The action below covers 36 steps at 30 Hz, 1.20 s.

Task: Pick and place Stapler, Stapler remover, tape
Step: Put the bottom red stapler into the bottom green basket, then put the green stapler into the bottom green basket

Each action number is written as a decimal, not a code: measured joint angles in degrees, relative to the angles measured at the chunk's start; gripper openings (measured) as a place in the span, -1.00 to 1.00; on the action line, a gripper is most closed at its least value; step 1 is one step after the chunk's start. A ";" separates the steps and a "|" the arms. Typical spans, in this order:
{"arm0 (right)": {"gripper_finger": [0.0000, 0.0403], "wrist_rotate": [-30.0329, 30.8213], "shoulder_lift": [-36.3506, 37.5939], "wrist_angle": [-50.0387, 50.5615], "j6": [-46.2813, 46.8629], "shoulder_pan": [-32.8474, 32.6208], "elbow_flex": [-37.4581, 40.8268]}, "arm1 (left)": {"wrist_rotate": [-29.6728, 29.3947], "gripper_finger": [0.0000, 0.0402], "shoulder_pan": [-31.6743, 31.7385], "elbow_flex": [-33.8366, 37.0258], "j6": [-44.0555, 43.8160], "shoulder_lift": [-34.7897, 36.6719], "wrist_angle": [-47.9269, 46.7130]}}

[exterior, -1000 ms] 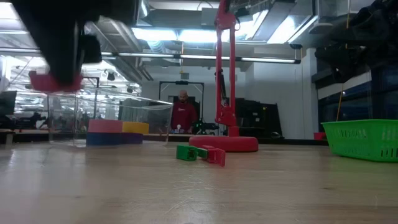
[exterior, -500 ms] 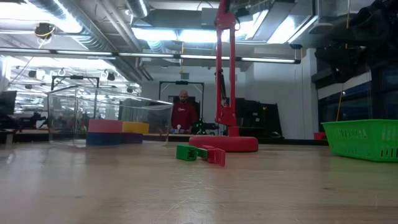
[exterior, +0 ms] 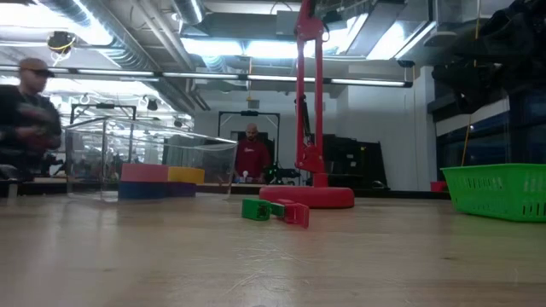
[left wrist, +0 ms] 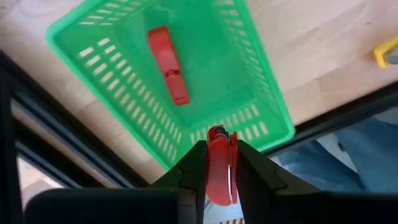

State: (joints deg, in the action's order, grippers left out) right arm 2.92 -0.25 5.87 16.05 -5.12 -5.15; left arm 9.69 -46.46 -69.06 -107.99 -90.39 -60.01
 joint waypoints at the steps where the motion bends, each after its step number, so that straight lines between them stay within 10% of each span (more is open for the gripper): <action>1: 0.15 0.01 0.00 0.00 0.00 0.01 0.00 | -0.01 -0.71 -0.15 0.00 -0.49 0.00 -0.38; 36: 0.15 0.00 0.00 0.00 -0.02 0.00 0.00 | -3.11 -0.07 11.05 -0.89 11.00 0.02 -3.01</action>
State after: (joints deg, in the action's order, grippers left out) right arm 2.92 -0.25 5.87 16.03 -5.12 -5.15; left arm 6.58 -35.41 -69.94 -96.99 -90.37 -63.02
